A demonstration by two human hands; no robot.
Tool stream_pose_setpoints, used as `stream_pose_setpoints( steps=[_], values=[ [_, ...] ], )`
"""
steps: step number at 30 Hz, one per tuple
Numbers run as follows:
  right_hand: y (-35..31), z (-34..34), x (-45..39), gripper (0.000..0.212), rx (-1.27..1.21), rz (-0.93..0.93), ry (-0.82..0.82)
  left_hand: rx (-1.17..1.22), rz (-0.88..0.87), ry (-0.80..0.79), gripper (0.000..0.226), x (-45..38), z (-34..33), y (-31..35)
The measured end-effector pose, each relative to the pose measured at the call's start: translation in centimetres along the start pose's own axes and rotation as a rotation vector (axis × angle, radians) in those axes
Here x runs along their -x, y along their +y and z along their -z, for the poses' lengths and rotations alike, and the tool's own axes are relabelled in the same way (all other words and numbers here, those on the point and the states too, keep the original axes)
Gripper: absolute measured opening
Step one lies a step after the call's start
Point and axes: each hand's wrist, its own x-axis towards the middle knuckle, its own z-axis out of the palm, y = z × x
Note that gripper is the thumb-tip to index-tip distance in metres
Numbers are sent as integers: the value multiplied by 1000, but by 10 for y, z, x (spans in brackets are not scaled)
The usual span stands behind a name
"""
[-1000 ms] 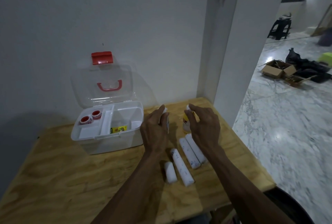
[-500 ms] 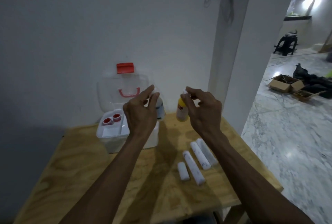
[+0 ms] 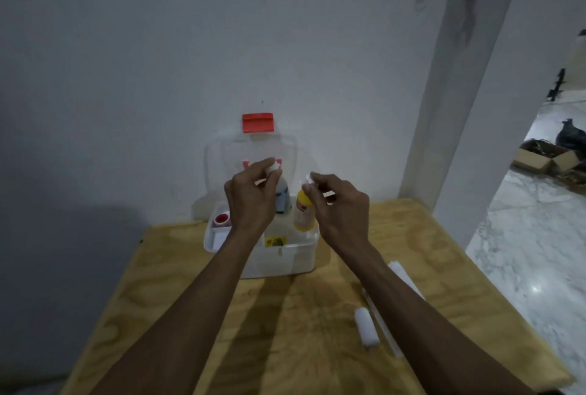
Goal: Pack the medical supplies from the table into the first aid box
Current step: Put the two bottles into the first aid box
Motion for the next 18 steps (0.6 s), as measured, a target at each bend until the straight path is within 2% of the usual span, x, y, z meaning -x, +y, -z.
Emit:
stream_pose_setpoints(
  steps=[6,18],
  values=[
    [17,-14,16,20,40,11,-42,23,72,-122,24,4,-17,-26],
    [36,-21,20,15,163,6,-219,-56,45,-343,19,3,-30,-40]
  ],
)
